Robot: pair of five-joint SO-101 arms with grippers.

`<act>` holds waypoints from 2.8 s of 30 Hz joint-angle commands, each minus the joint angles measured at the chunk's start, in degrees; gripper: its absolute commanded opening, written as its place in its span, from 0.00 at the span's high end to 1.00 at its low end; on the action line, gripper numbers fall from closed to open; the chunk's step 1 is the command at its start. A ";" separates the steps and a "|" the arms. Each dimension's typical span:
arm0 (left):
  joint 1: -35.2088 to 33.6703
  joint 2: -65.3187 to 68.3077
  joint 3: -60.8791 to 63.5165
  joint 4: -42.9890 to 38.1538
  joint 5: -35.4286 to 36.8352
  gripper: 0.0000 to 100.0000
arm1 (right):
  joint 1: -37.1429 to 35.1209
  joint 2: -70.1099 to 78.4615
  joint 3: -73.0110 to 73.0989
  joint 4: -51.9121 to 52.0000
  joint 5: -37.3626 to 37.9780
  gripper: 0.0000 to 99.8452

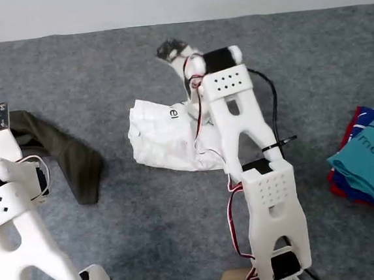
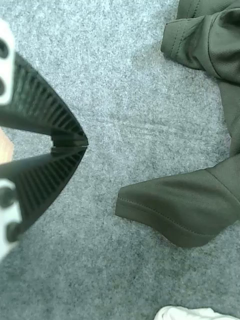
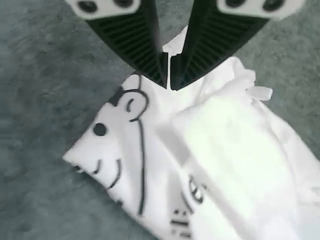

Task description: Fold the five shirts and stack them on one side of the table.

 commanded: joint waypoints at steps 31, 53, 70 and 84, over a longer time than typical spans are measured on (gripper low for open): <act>0.09 -1.67 -0.66 0.35 -0.62 1.00 | -8.57 -11.21 5.89 1.98 1.23 0.99; 0.18 -1.67 -0.66 0.35 -0.62 1.00 | -12.97 -0.13 0.44 1.45 -6.68 0.80; 0.18 -1.67 -0.66 0.35 -0.53 1.00 | -19.82 0.13 -6.59 2.51 -4.13 0.99; 0.18 -1.67 -0.66 0.35 -0.53 1.00 | -24.40 -10.77 14.51 2.51 -5.27 0.79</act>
